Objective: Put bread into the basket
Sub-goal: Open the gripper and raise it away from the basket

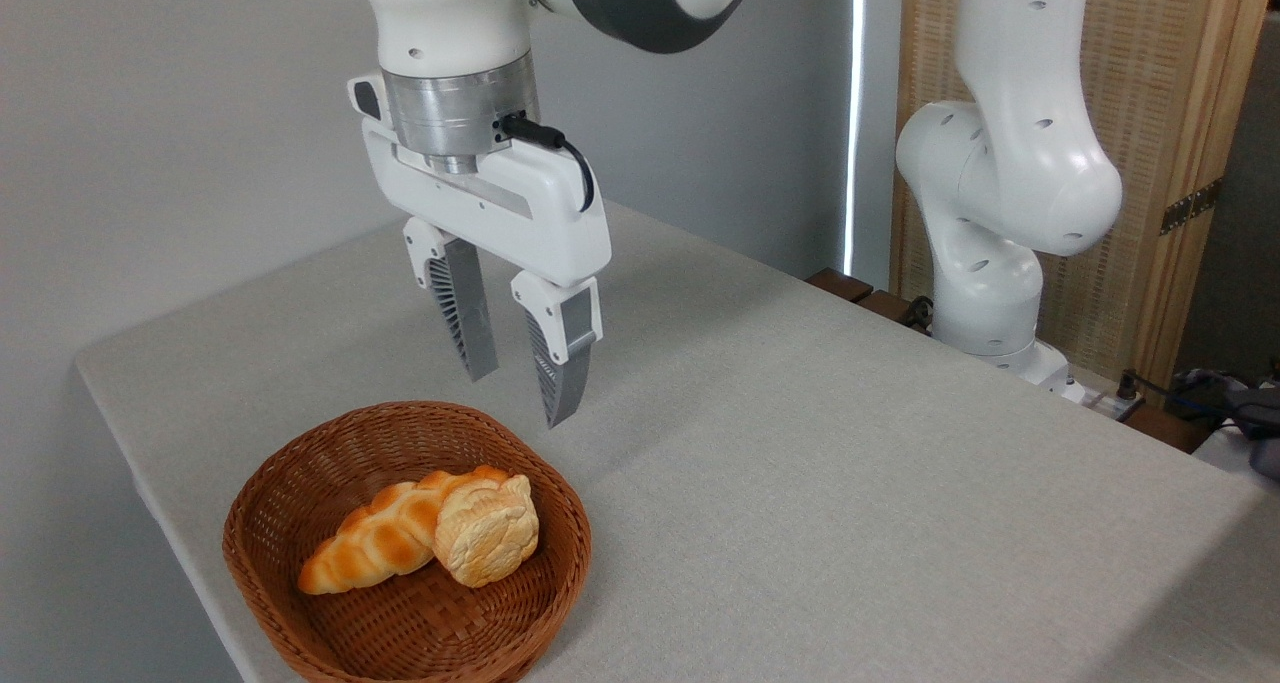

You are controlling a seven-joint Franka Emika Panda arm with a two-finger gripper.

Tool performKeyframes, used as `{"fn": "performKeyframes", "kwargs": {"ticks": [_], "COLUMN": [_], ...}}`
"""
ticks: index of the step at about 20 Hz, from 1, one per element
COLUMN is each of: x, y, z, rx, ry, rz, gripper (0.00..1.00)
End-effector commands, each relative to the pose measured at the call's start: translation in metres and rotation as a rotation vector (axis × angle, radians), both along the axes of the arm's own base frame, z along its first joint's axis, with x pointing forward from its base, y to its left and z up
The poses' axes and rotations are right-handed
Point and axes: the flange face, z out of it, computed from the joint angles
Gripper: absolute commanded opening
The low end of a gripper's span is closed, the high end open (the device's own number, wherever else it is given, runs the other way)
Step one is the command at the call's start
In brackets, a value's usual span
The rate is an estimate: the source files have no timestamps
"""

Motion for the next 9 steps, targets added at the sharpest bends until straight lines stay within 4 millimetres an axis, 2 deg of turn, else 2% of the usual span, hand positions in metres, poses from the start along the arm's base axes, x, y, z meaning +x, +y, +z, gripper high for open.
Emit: {"fn": "performKeyframes", "kwargs": {"ticks": [1,9], "x": [-0.0073,-0.0082], "y": [0.0051,0.0083], "z": [0.0058,0.0079], "rx": [0.018,0.004], "ry": [0.011,0.008], "rz": [-0.094,-0.112], "gripper": [1.00,1.00]}}
